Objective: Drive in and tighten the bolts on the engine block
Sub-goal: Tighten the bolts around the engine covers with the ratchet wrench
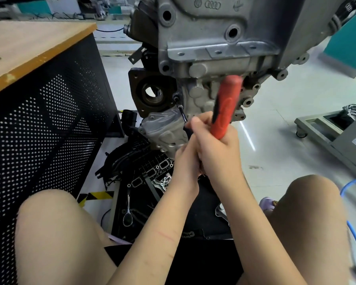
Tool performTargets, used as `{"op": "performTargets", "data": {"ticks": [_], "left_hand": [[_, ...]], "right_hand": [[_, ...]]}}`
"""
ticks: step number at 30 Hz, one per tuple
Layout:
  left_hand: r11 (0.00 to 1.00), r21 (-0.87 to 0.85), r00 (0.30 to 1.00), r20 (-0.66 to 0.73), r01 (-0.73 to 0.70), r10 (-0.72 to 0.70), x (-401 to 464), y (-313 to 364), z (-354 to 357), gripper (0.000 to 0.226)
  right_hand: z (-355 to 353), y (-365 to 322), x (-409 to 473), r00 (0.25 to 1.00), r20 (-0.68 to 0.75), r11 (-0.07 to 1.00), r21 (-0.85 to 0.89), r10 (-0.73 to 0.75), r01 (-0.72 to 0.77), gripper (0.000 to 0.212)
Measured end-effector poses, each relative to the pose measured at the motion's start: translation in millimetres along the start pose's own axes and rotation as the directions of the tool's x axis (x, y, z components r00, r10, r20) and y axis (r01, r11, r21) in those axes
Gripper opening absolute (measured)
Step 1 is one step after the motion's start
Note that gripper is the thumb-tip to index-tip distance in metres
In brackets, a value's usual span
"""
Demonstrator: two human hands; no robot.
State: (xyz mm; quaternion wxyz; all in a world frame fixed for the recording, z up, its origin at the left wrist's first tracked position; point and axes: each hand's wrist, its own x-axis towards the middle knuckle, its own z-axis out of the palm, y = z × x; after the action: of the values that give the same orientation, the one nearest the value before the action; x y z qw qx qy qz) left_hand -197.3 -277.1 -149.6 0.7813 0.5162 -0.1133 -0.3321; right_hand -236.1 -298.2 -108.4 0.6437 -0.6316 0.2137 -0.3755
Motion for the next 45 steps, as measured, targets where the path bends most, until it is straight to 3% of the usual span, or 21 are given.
{"op": "performTargets", "data": {"ticks": [2, 6, 8, 10, 12, 13, 16, 19, 23, 25, 27, 29, 32, 35, 38, 41, 43, 45], "left_hand": [[0.999, -0.037, 1.0, -0.002, -0.004, 0.004, -0.6, 0.4, 1.2, 0.015], [0.994, -0.092, 0.998, -0.02, 0.064, -0.066, 3.7, 4.2, -0.8, 0.019], [0.981, -0.146, 0.991, -0.008, 0.129, -0.132, 5.6, 4.7, -2.1, 0.027], [0.971, -0.185, 0.989, 0.011, 0.149, -0.149, 5.3, 4.3, -2.6, 0.031], [0.98, -0.147, 0.991, 0.003, 0.134, -0.135, 5.4, 3.0, -2.6, 0.029], [0.985, -0.118, 0.991, -0.016, 0.128, -0.13, 5.7, 2.7, -2.7, 0.029], [0.99, -0.086, 0.989, -0.081, 0.115, -0.122, 6.3, 4.8, -1.1, 0.023], [0.988, -0.108, 0.986, -0.112, 0.111, -0.123, 4.9, 5.6, 0.8, 0.023], [0.998, -0.053, 0.991, -0.123, 0.041, -0.048, 3.3, 4.0, 2.7, 0.026], [0.999, 0.017, 0.992, -0.125, -0.031, 0.033, 4.1, 2.1, 2.3, 0.028], [0.993, 0.098, 0.99, -0.117, -0.072, 0.083, 5.2, -0.9, -0.3, 0.029], [0.992, 0.097, 0.992, -0.093, -0.078, 0.087, 4.7, -1.2, -3.4, 0.028], [0.999, 0.014, 0.997, -0.056, -0.045, 0.046, 3.4, 2.2, -4.7, 0.022], [0.984, -0.172, 0.999, 0.01, 0.04, -0.039, 4.5, 2.3, -7.0, 0.048], [0.942, -0.308, 0.991, 0.038, 0.135, -0.13, 4.4, 4.1, -8.4, 0.041], [0.958, -0.251, 0.99, 0.022, 0.139, -0.138, 3.2, 9.8, -4.3, 0.031], [0.974, -0.179, 0.989, -0.018, 0.14, -0.146, 3.8, 10.3, -2.6, 0.025], [0.978, -0.154, 0.987, -0.049, 0.144, -0.153, 2.7, 10.0, -1.9, 0.027]], "right_hand": [[1.8, -1.5, -0.3, 1.0, 0.018, 1.0, -0.027, 0.016, -0.016, 0.024], [-2.4, -6.0, 2.2, 0.997, -0.002, 0.915, 0.397, 0.078, -0.071, 0.028], [-6.2, -6.3, 3.4, 0.985, -0.007, 0.773, 0.621, 0.174, -0.132, 0.032], [-9.4, -5.4, 3.8, 0.955, 0.001, 0.563, 0.808, 0.296, -0.176, 0.035], [-12.1, -2.2, 3.1, 0.925, 0.006, 0.4, 0.901, 0.379, -0.169, 0.037], [-13.1, -0.9, 2.3, 0.917, 0.006, 0.369, 0.914, 0.4, -0.167, 0.038], [-13.0, 1.9, 1.6, 0.909, -0.008, 0.406, 0.897, 0.416, -0.177, 0.037], [-9.9, 0.5, 2.7, 0.931, -0.059, 0.588, 0.79, 0.359, -0.177, 0.034], [-7.5, 1.2, 3.7, 0.98, -0.12, 0.874, 0.48, 0.156, -0.08, 0.03], [-5.9, 2.4, 3.2, 0.999, -0.051, 0.969, 0.248, 0.006, 0.007, 0.021], [-1.3, 2.3, 1.1, 0.995, 0.075, 0.997, -0.002, -0.073, 0.073, 0.018], [1.1, 4.6, -0.8, 0.992, 0.098, 0.994, -0.073, -0.076, 0.083, 0.024], [1.3, 4.4, -2.6, 0.996, 0.039, 0.99, 0.117, -0.079, 0.074, 0.016], [1.5, 3.0, -5.3, 1.0, 0.005, 0.921, 0.388, -0.024, 0.021, 0.022], [-0.8, 1.8, -2.8, 0.992, 0.007, 0.7, 0.708, 0.129, -0.096, 0.036], [-9.0, 0.4, 2.3, 0.958, 0.04, 0.379, 0.913, 0.284, -0.151, 0.041], [-12.4, 1.1, 3.1, 0.95, 0.03, 0.363, 0.92, 0.311, -0.148, 0.037], [-11.6, 3.2, 2.1, 0.956, 0.008, 0.468, 0.871, 0.292, -0.151, 0.034]]}}
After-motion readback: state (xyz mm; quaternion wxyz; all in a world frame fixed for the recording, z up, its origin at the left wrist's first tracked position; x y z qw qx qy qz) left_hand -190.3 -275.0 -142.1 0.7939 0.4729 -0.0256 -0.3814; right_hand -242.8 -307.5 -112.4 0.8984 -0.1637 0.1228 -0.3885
